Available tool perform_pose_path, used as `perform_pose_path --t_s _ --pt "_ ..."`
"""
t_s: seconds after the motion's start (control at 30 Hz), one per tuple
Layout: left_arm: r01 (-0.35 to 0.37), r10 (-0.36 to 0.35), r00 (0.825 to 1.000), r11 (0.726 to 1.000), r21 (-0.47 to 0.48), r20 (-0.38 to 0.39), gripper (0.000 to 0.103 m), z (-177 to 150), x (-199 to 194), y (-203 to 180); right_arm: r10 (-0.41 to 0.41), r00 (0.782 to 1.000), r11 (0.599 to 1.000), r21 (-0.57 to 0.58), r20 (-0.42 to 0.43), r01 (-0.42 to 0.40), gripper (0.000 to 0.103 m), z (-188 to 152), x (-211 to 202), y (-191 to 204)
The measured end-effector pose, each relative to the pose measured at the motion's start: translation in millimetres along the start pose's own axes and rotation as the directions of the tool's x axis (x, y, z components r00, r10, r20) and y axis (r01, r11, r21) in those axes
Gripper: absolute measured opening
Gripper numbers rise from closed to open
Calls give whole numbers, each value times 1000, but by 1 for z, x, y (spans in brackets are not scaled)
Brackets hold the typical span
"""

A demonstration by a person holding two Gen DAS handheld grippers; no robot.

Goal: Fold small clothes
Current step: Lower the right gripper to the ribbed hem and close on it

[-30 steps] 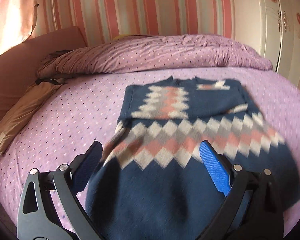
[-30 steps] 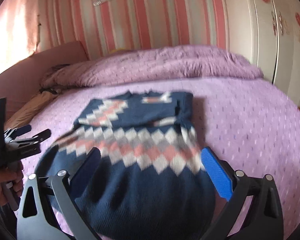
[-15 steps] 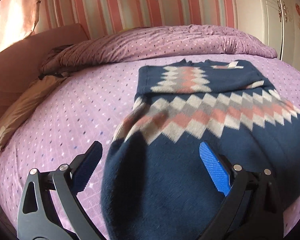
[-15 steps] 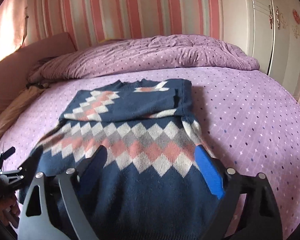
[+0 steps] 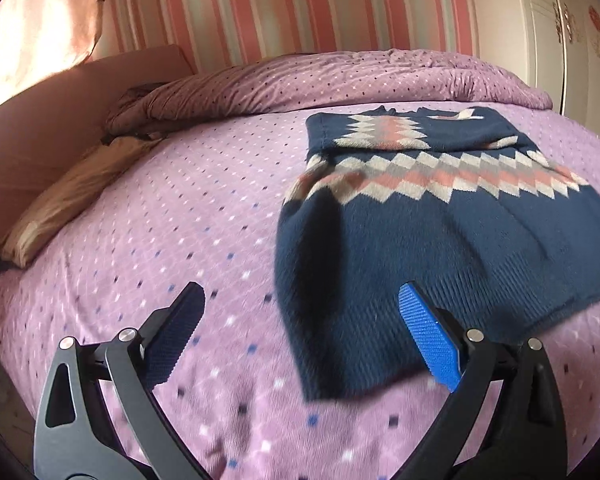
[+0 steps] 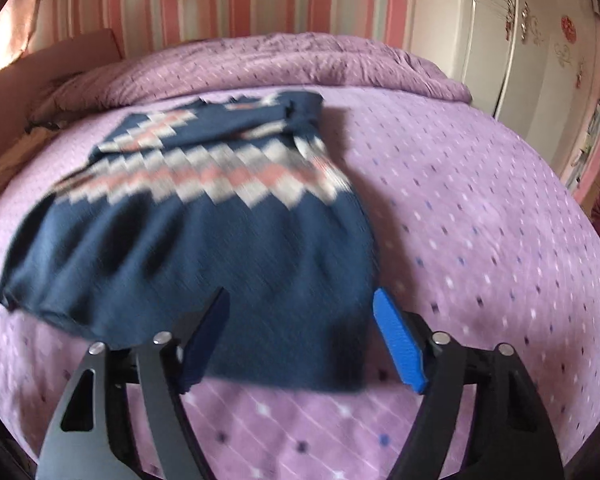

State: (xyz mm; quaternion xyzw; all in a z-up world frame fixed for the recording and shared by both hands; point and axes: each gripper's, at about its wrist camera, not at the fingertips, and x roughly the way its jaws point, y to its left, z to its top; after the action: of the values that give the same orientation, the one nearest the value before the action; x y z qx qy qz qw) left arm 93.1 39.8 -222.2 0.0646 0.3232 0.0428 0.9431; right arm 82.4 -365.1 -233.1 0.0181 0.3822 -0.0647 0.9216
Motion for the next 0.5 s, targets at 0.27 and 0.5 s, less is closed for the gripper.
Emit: perform_pose_path --t_s 0.27,0.5 --pt "-24 24 1000 999 -22 -1 97 -12 -15 10 21 999 991 134 -32 -17 61 -28 22 -37" --pt "-21 20 1000 999 -36 -15 97 -16 -17 7 149 988 972 190 -41 -139 22 -30 33 -34"
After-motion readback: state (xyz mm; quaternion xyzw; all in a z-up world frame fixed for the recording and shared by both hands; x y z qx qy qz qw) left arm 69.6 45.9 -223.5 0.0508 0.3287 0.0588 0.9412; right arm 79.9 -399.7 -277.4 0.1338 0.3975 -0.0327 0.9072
